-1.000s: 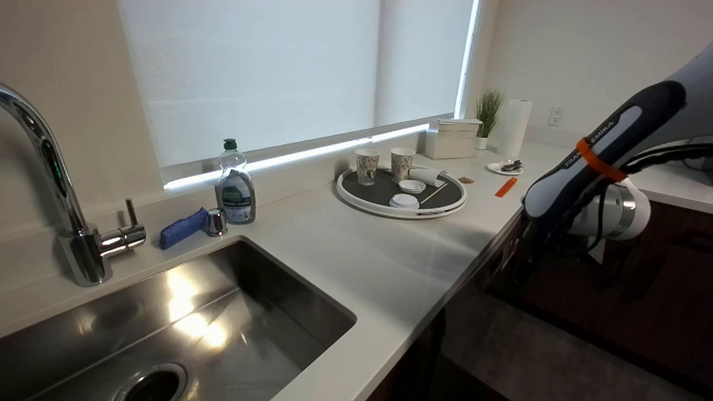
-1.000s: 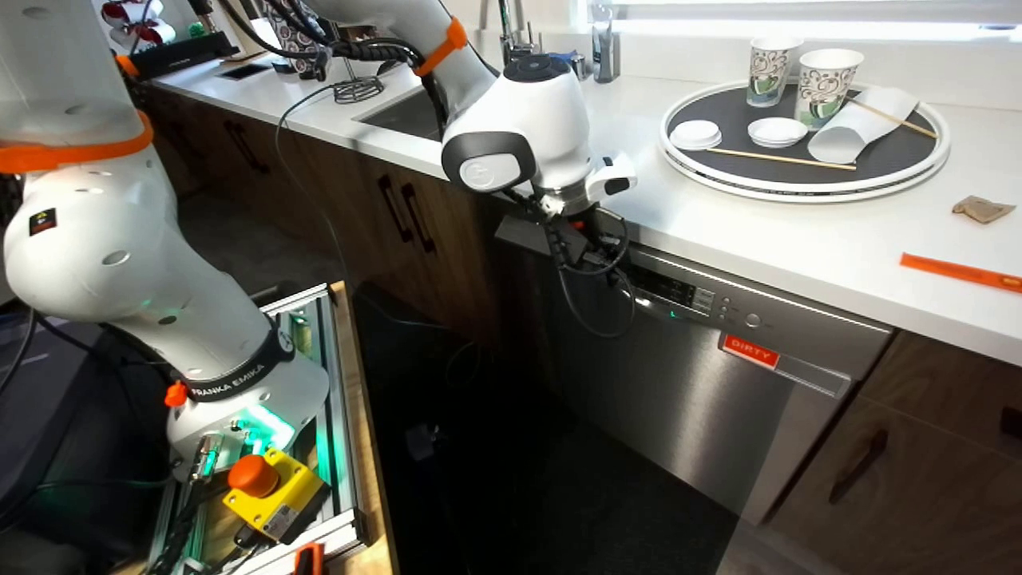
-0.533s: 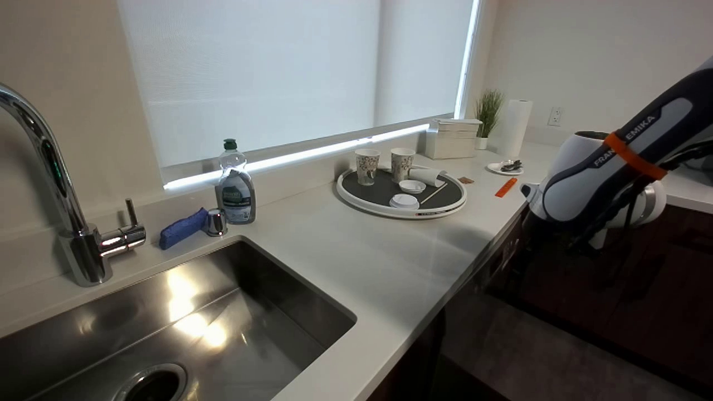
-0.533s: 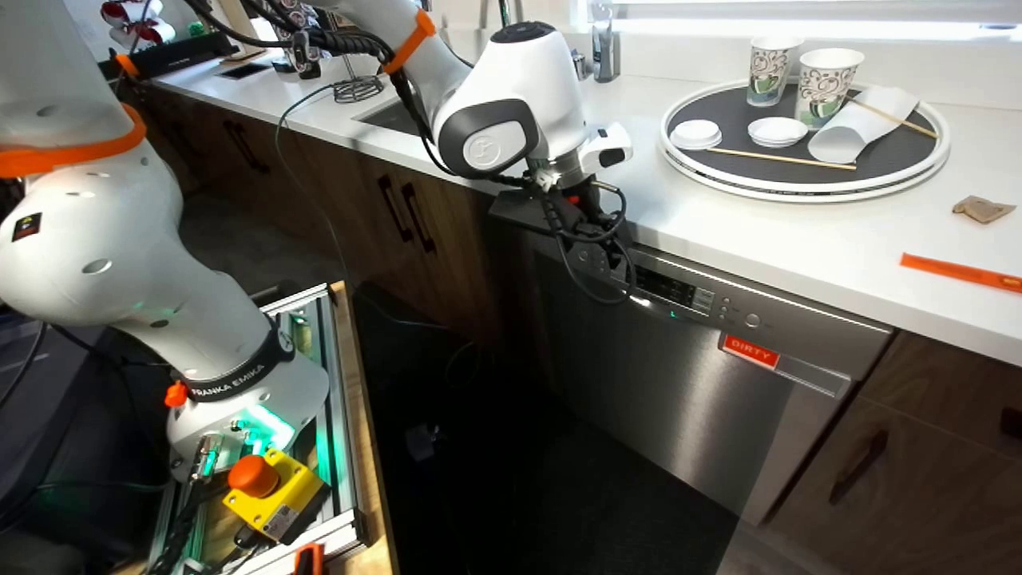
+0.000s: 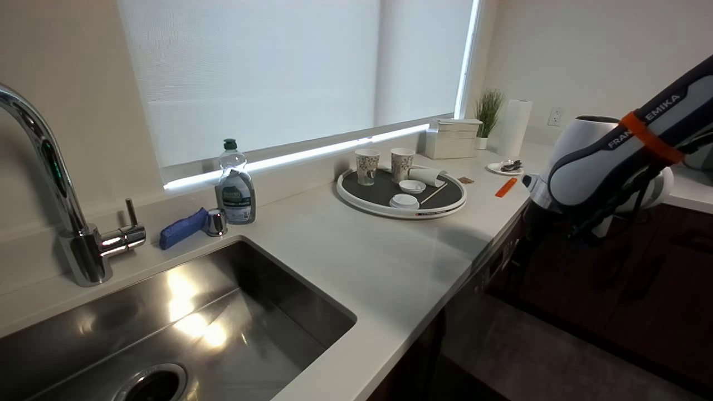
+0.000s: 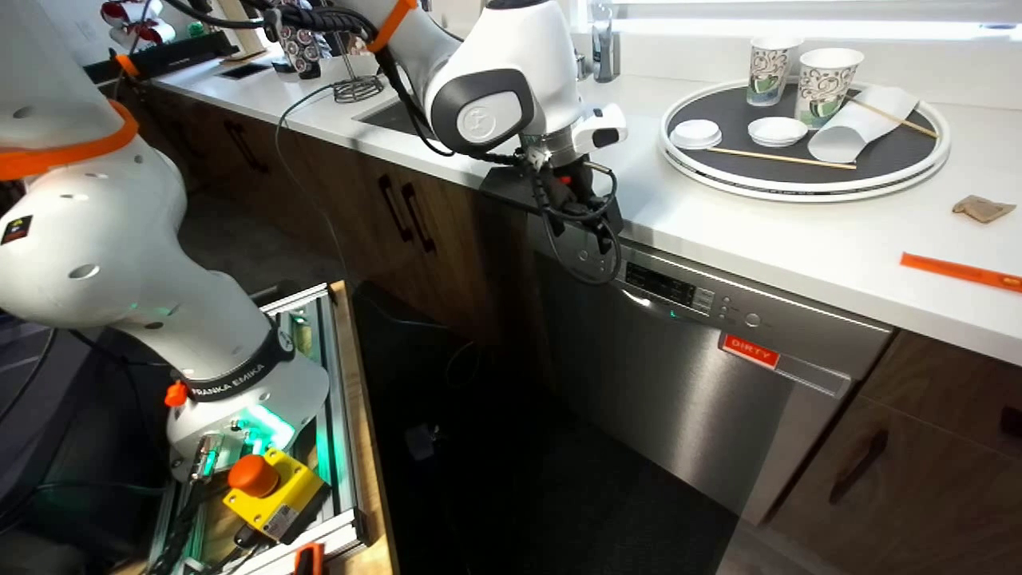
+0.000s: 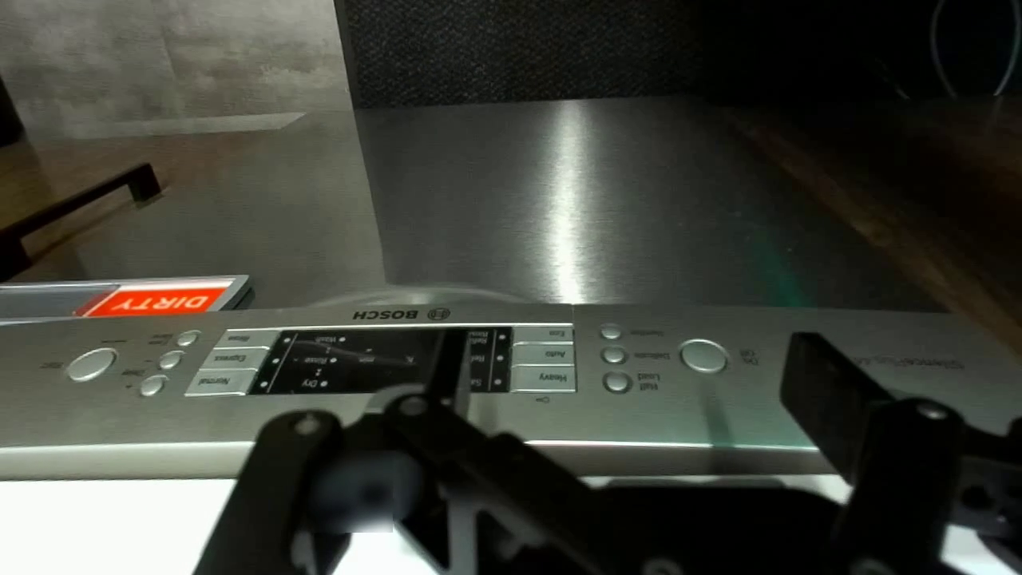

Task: Press one of the buttons on the left side of the dishwasher

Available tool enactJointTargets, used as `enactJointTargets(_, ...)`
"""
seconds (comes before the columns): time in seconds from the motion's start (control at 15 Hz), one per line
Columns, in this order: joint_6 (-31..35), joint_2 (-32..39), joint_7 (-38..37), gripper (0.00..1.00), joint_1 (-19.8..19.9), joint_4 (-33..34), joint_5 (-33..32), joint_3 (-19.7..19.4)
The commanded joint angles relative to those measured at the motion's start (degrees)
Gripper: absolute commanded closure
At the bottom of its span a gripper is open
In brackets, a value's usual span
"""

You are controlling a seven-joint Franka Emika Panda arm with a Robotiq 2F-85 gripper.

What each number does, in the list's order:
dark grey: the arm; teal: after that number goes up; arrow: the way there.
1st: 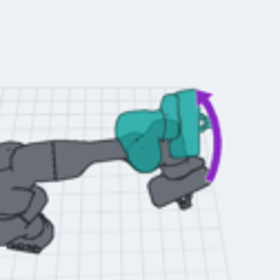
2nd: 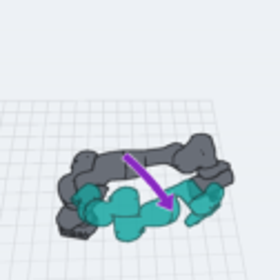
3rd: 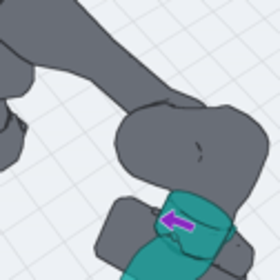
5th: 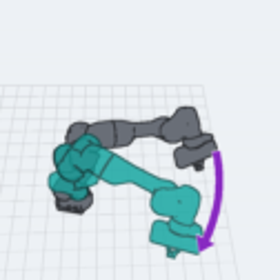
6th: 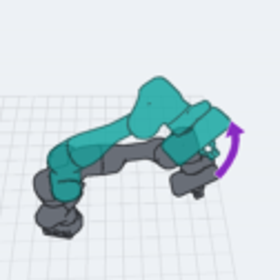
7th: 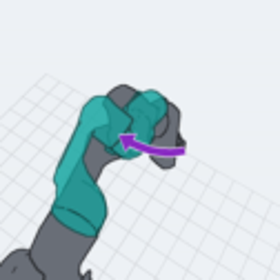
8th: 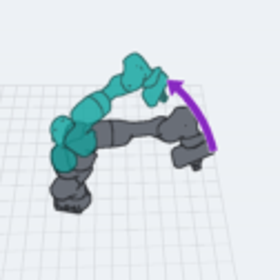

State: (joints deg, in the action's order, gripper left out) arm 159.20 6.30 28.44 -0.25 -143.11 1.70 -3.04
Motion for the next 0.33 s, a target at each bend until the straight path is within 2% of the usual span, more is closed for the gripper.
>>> enactJointTargets(0.0,-0.51,-0.33,-0.76,0.00,1.60,-0.01,-0.60,1.62)
enactJointTargets(0.27,-0.64,-0.45,-0.75,0.00,1.84,0.11,-0.55,1.90)
